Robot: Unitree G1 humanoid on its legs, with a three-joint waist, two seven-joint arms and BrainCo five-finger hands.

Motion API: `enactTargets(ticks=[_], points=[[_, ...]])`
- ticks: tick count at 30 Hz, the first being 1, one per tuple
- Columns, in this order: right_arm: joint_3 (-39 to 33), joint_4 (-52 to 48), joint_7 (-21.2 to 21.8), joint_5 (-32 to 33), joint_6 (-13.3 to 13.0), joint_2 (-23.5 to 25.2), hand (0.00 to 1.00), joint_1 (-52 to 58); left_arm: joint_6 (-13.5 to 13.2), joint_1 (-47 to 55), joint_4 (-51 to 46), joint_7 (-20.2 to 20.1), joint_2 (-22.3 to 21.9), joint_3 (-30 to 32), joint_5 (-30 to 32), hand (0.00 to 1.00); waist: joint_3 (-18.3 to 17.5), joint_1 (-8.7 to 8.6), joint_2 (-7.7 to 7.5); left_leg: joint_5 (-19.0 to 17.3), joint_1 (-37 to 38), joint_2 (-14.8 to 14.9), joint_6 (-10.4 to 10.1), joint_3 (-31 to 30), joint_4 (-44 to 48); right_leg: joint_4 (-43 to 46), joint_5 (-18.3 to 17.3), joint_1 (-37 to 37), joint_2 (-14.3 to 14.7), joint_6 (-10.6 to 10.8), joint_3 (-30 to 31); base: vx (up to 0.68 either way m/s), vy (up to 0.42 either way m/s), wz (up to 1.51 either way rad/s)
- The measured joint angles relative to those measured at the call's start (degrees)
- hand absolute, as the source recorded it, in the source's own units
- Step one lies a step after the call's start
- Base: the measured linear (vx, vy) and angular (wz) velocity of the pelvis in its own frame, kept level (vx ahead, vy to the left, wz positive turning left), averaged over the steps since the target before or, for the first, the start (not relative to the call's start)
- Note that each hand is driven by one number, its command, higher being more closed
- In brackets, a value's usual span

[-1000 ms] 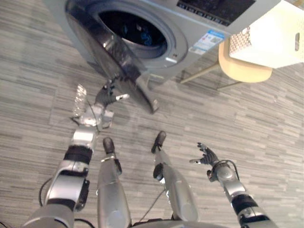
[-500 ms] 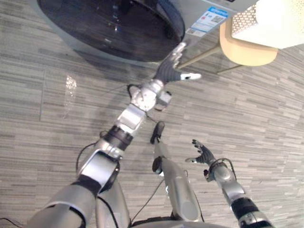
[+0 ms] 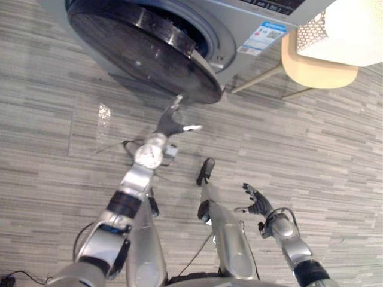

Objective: Pick up the laundry basket with both hands and put the clothes into the washing machine.

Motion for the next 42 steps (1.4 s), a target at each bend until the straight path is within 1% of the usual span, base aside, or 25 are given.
enactTargets(ticks=[2,3,5,7,11,12,14,16,17,19,20,21,22,24,27,29,31,33,34,36,37,38,39,40,42], points=[[-0.70,0.09,0.04,0.01,-0.04,-0.06,0.00,0.26,-0.07,7.93,-7.75,-0.62,3.04,1.68,-0.46,0.00,-0.33,0.62,0.71,0.00,0.06,-0.04,0.00,-0.58,-0.01,-0.03,-0.06,0.46,0.02,-0.07,-0.36,0.01,0.020,0.11],[-1.00,0.08,0.08,0.02,-0.12,-0.28,0.00,0.85,-0.75,12.60,-12.46,-1.84,4.35,2.08,-0.86,0.00,-0.71,1.52,1.22,0.00,0.00,-0.15,0.00,-0.84,-0.07,-0.04,-0.24,0.55,-0.03,-0.23,-0.52,0.00,0.015,0.13],[-0.94,0.41,0.31,0.02,-0.19,-0.67,0.00,1.17,-2.12,18.83,-17.33,-3.91,6.40,2.48,-1.75,0.00,-1.06,1.98,1.98,0.00,-0.07,-0.35,0.00,-1.55,-0.16,-0.05,-0.47,0.92,-0.15,-0.24,-1.13,-0.01,0.020,0.17],[-0.91,1.28,0.48,0.05,-0.31,-0.88,0.00,1.34,-2.81,26.76,-21.17,-7.49,8.63,2.57,-3.22,0.00,-1.46,2.54,2.76,-0.02,-0.11,-0.73,0.03,-2.34,-0.28,-0.05,-0.75,1.41,-0.47,-0.08,-1.92,-0.03,0.037,0.19],[-0.76,2.26,1.92,0.06,-0.41,-1.99,0.00,1.55,-3.09,31.87,-20.42,-12.66,11.60,0.14,-5.34,0.00,-1.62,2.73,2.90,-0.05,-1.00,-1.33,0.05,-2.83,-0.58,-0.06,-1.13,1.20,-0.96,0.39,-2.62,-0.04,0.046,0.14],[-0.61,2.26,2.06,0.04,-0.30,-2.16,0.00,1.55,-3.80,30.38,-17.17,-13.57,11.53,-1.01,-5.11,0.00,-1.69,2.75,2.79,0.01,-1.37,-1.44,0.09,-2.82,-0.59,-0.06,-1.11,0.91,-1.05,0.39,-2.72,-0.03,0.043,0.07],[-0.36,1.99,2.58,-0.01,-0.33,-2.30,0.00,0.99,-3.69,22.37,-5.85,-13.47,9.49,-3.38,-0.58,0.00,-1.81,2.58,2.58,0.28,-2.27,-1.59,0.34,-2.78,-0.55,-0.05,-0.74,0.02,-1.17,0.14,-2.71,-0.04,0.038,0.01],[-0.27,0.57,2.52,-0.02,-0.20,-2.04,0.00,-0.05,-2.16,9.14,7.48,-11.79,6.02,-5.26,7.01,0.00,-1.97,2.04,1.31,0.98,-3.39,-1.61,0.76,-2.22,-0.62,-0.06,0.21,-1.75,-1.22,-0.15,-2.03,-0.04,0.024,-0.17],[0.05,-1.95,1.64,-0.04,-0.05,-1.32,0.00,-1.79,-1.17,-0.95,16.08,-8.72,5.24,-6.34,12.57,0.00,-1.92,0.31,-1.00,1.31,-4.13,-1.42,0.75,-1.47,-0.82,-0.06,0.92,-3.28,-1.20,-0.50,-1.14,-0.05,0.009,-0.28],[0.81,-4.34,0.71,-0.03,-0.15,-1.05,0.00,-3.04,-0.59,-8.64,21.78,-6.56,5.44,-6.83,15.79,0.00,-1.87,-1.10,-3.07,1.42,-5.03,-0.78,0.70,-1.02,-0.64,-0.10,1.42,-4.55,-1.00,-0.37,-0.34,-0.05,-0.007,-0.27],[0.81,-7.09,-0.71,-0.02,-0.35,-0.43,0.00,-3.50,0.20,-17.49,27.57,-4.26,5.45,-7.68,18.59,0.00,-1.81,-3.35,-5.21,1.41,-6.35,-0.28,0.66,-0.54,-0.21,-0.12,1.80,-5.90,-0.69,-0.14,0.08,-0.07,-0.017,-0.23],[0.73,-8.86,-1.51,-0.01,-0.51,-0.25,0.00,-3.29,0.29,-22.64,30.39,-3.13,5.62,-9.00,19.50,0.00,-2.01,-4.50,-6.04,1.38,-7.58,0.32,0.63,-0.20,0.42,-0.12,2.11,-7.00,-0.48,0.28,0.37,-0.08,-0.014,-0.21],[0.64,-9.82,-1.82,-0.01,-0.49,-0.27,0.00,-3.18,0.37,-25.91,31.89,-2.54,5.77,-9.73,20.10,0.00,-2.02,-5.16,-6.29,1.37,-8.65,0.82,0.62,-0.26,0.87,-0.13,2.49,-7.72,-0.35,0.80,0.67,-0.07,0.008,-0.31],[0.18,-14.20,-3.23,0.14,-0.68,0.05,0.00,-2.30,1.54,-35.91,36.01,0.25,6.17,-11.45,21.67,0.00,-1.96,-5.53,-6.39,1.04,-12.41,3.87,0.58,0.09,2.27,-0.18,6.38,-11.69,1.83,5.84,2.00,-0.06,0.009,-0.54],[-1.29,-17.24,-4.39,1.12,-2.10,1.53,0.00,0.62,1.74,-40.88,35.97,1.85,7.30,-13.10,21.73,0.00,-1.95,-5.39,-6.41,1.36,-14.35,5.60,0.03,-0.08,2.27,-0.20,7.25,-13.77,3.39,5.32,2.83,-0.03,-0.032,-0.27],[-1.60,-18.76,-5.68,1.86,-3.02,2.13,0.00,2.72,1.74,-43.58,33.43,4.45,7.56,-13.06,18.59,0.00,-1.95,-5.14,-6.41,1.59,-15.56,6.43,-0.33,-0.11,2.16,-0.20,7.26,-15.10,4.14,5.32,2.90,-0.01,-0.053,-0.16],[-1.39,-19.95,-6.63,2.78,-3.85,3.12,0.00,5.46,1.51,-46.55,27.31,8.25,7.48,-13.05,10.79,0.00,-1.95,-5.13,-6.41,1.93,-17.39,7.18,-0.85,-0.08,2.14,-0.20,7.26,-17.13,4.82,5.32,2.99,-0.01,-0.047,-0.16],[-0.62,-20.38,-6.62,3.32,-4.16,3.20,0.00,7.31,0.75,-47.52,25.02,10.08,6.60,-13.41,8.06,0.00,-1.92,-5.09,-6.38,2.20,-17.92,7.63,-1.21,-0.04,2.16,-0.20,7.27,-17.82,5.27,5.31,3.05,-0.02,-0.046,-0.13],[-0.38,-20.43,-6.63,3.70,-5.00,3.20,0.00,8.44,0.66,-47.02,25.03,12.78,5.06,-13.34,8.17,0.00,-1.91,-5.24,-6.36,2.29,-17.99,8.04,-1.35,0.04,2.11,-0.21,7.28,-18.00,5.59,5.30,3.18,-0.03,-0.048,-0.11],[-0.28,-20.37,-6.84,4.54,-5.46,3.20,0.00,9.21,0.65,-47.45,24.89,14.81,4.53,-13.12,8.19,0.00,-1.90,-5.26,-6.35,2.34,-18.11,8.48,-1.38,0.05,1.58,-0.23,7.37,-18.32,5.95,5.19,3.73,-0.03,-0.039,-0.11],[0.45,-20.27,-7.30,5.08,-6.05,3.23,0.00,9.40,0.65,-47.42,23.97,16.70,4.26,-13.13,8.20,0.00,-1.75,-5.05,-6.15,2.63,-18.13,9.57,-1.42,0.36,0.94,-0.20,6.63,-18.58,6.61,5.60,3.64,-0.03,-0.033,-0.09],[0.78,-20.27,-7.35,5.13,-6.24,3.23,0.00,9.45,0.65,-47.41,23.64,17.10,4.37,-13.14,8.20,0.00,-1.72,-5.03,-6.11,2.87,-18.14,9.85,-1.42,0.56,0.66,-0.10,5.88,-18.62,6.73,5.46,3.24,-0.03,-0.094,0.10],[1.95,-20.28,-7.31,5.33,-6.99,3.24,0.00,10.02,0.63,-47.28,22.17,18.76,4.84,-13.17,8.23,0.00,-1.69,-5.12,-6.08,4.20,-18.12,10.67,-2.52,1.97,0.10,2.29,0.10,-18.59,5.80,0.48,0.00,0.00,-0.121,0.21],[2.78,-20.14,-7.28,5.70,-7.44,3.35,0.00,10.02,0.55,-46.87,19.39,20.41,5.07,-13.16,8.25,0.00,-1.59,-4.43,-6.08,5.04,-18.43,12.09,-3.82,2.97,0.24,1.48,-0.31,-18.67,7.00,-1.24,0.39,0.01,-0.155,0.09],[3.54,-20.31,-7.26,5.74,-7.95,2.96,0.00,9.82,0.28,-46.45,18.21,23.20,6.54,-13.02,8.47,0.00,-1.41,-3.26,-5.93,6.14,-18.02,12.99,-5.24,3.78,-0.75,-0.04,0.55,-18.76,8.18,-1.94,1.14,0.03,-0.103,-0.21]])
